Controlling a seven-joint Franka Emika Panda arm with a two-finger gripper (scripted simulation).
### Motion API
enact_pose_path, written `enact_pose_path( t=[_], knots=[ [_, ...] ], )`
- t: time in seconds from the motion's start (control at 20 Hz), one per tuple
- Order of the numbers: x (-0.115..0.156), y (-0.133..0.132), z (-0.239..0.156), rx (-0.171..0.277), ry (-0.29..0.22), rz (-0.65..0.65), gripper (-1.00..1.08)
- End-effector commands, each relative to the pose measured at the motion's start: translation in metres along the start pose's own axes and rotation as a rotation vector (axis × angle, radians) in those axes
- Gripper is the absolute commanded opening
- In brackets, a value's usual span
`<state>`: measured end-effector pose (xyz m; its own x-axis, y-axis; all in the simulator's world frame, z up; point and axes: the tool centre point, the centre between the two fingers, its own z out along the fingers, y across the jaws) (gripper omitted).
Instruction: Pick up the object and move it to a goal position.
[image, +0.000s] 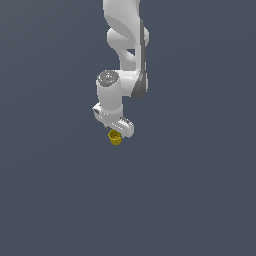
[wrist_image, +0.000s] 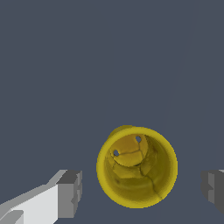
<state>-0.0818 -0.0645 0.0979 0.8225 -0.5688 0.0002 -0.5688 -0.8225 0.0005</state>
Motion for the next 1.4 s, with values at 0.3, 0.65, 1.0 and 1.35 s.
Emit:
enact_pose_path(
  t=[0.3,0.65,1.0,1.35],
  knots=[
    [-0.001,0.001,0.006,0.0,0.0,0.01,1.0],
    [-0.002,0.002,0.037,0.0,0.0,0.013,1.0],
    [-0.002,0.002,0.052,0.0,0.0,0.015,1.0],
    [-0.002,0.002,0.052,0.0,0.0,0.015,-1.0]
  ],
)
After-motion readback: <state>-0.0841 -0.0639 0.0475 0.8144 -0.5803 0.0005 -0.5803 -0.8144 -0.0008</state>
